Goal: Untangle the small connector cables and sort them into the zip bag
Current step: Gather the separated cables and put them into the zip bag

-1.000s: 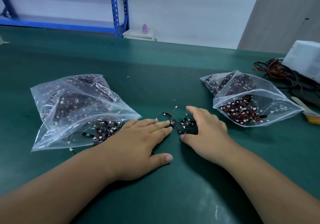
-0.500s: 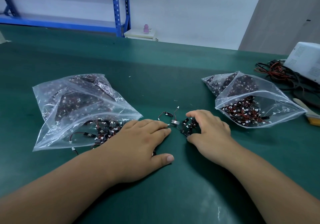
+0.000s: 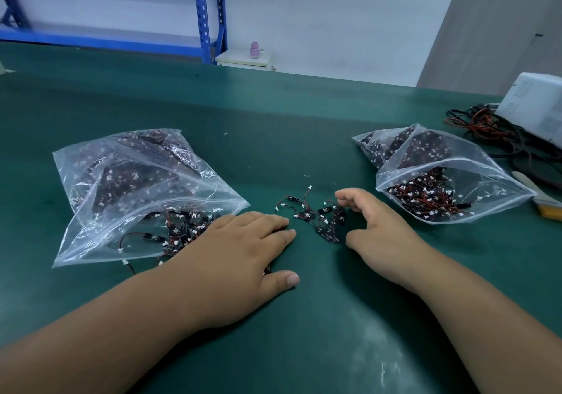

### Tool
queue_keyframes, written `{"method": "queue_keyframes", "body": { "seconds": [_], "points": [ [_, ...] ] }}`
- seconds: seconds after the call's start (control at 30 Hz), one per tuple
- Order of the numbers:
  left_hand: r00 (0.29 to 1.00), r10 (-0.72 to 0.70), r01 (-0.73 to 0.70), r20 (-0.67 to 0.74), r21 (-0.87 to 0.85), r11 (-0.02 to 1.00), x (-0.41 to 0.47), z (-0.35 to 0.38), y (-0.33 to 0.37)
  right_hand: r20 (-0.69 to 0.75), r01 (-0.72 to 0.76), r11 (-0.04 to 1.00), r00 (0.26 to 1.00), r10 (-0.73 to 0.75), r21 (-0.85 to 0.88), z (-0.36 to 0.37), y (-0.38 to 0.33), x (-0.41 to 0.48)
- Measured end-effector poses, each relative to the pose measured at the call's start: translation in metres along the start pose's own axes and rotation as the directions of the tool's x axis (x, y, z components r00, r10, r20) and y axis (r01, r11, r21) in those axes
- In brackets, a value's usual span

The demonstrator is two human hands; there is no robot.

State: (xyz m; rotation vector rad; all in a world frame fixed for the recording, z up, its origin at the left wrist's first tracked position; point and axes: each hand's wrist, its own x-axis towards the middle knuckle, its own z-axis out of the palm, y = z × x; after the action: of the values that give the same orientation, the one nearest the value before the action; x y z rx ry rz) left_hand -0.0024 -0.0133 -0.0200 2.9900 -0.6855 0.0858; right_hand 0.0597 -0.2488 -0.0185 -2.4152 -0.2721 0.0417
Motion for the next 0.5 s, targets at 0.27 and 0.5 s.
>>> {"method": "queue_keyframes", "body": {
  "seconds": [0.27, 0.5],
  "points": [
    [0.997, -0.045, 0.049, -0.062, 0.077, 0.996, -0.011, -0.018, 0.003, -0.039, 0.012, 0.999, 0.999, -0.011, 0.046, 0.001, 0.006, 0.002],
    [0.995, -0.081, 0.087, -0.064, 0.09, 0.992, -0.016, -0.025, 0.003, -0.102, 0.045, 0.974, 0.992, -0.069, -0.221, 0.01, -0.003, -0.003]
  ]
}}
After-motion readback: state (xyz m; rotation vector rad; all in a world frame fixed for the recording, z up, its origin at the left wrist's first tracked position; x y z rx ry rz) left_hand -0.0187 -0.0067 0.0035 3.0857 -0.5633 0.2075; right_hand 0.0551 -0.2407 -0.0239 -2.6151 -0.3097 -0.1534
